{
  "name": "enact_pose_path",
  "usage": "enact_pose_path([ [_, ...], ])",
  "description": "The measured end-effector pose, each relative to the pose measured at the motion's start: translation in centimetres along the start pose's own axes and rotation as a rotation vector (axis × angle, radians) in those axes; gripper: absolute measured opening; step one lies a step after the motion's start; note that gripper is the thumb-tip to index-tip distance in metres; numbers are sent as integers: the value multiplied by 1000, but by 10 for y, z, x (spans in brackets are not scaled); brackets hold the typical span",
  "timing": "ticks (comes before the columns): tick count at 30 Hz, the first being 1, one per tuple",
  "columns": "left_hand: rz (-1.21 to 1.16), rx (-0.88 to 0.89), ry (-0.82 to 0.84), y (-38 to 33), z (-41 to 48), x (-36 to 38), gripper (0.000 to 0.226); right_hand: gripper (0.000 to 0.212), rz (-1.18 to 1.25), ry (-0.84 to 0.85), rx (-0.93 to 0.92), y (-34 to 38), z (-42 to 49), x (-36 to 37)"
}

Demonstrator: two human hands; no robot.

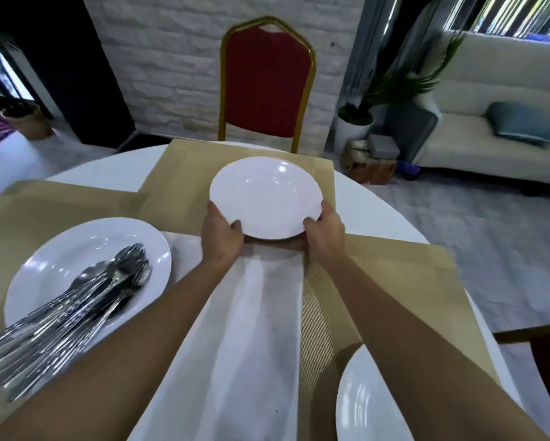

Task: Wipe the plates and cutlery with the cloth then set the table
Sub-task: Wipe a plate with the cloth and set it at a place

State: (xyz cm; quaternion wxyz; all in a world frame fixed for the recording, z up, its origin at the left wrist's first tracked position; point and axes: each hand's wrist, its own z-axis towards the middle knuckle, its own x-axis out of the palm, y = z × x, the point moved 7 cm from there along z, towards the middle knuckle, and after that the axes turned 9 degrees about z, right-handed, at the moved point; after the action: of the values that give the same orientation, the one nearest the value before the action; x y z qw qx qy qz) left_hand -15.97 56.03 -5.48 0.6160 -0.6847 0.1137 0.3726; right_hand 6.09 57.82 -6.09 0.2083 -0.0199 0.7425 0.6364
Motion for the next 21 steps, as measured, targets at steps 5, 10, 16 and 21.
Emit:
enact_pose_path([
  [5,58,-7,120,-17,35,48,50,42,6,-57,96,-10,49,-18],
  [10,72,-7,182,-17,52,81,57,49,-23,-42,114,-22,71,-25],
  [16,165,88,207,-22,49,70,52,56,-191,-74,104,-18,66,-27],
  [21,468,206,100,-3,40,-20,46,57,-478,-46,-190,23,24,8],
])
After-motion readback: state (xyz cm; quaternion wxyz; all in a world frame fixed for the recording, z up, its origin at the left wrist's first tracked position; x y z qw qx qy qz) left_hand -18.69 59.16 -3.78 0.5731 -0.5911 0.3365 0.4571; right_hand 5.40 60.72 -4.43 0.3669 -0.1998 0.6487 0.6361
